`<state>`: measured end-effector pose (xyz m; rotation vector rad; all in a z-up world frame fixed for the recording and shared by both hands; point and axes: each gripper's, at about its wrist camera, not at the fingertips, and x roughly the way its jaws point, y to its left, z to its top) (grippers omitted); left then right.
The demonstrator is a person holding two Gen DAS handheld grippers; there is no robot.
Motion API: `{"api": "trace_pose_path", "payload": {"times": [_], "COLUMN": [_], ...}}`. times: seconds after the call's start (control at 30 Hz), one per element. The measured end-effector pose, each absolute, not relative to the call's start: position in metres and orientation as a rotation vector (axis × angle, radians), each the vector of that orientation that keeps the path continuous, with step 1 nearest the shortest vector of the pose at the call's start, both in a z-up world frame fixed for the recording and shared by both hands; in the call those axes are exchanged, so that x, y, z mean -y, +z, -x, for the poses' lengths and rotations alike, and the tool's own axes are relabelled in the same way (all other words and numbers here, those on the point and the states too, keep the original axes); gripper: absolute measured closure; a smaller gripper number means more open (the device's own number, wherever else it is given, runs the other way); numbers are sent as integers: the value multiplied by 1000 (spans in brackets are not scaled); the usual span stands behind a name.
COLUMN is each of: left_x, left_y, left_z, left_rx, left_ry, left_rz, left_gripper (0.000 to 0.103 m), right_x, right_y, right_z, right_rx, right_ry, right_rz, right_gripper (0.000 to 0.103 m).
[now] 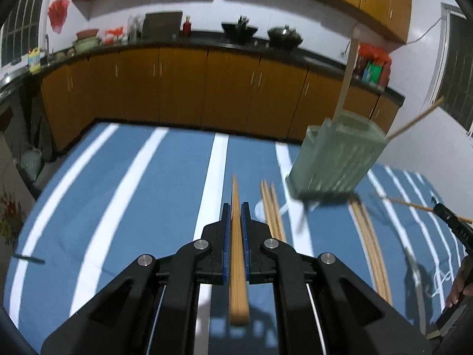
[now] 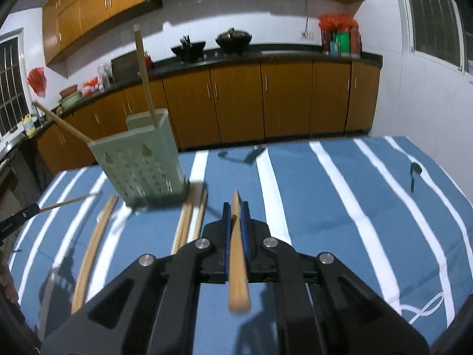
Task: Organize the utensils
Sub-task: 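Lift both chopsticks upright and carry them over the green caddy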
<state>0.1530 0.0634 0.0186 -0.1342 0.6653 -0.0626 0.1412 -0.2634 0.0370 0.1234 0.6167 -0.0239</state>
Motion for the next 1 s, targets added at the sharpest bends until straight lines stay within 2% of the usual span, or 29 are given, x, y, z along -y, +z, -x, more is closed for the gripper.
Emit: {"api": "trace_pose_path", "payload": {"times": [0.33,0.7,1.0], "left_x": [-57,-37,1], "left_y": [49,103,170], "left_z": [-159,-152,-153], "left_rx": [-591,-482,-237], "left_ry": [-77,-189,-251], "left_rz": [140,146,169], "left_gripper": [96,96,96], "right_x": [265,259,225], "right_y": [58,138,192], "right_z": [-142,-129,-137], "right_rx": [-562,-398,-230], "right_ry": [-20,133,195], "right_rz": [-136,-196,-161], "right_gripper": [95,95,95]}}
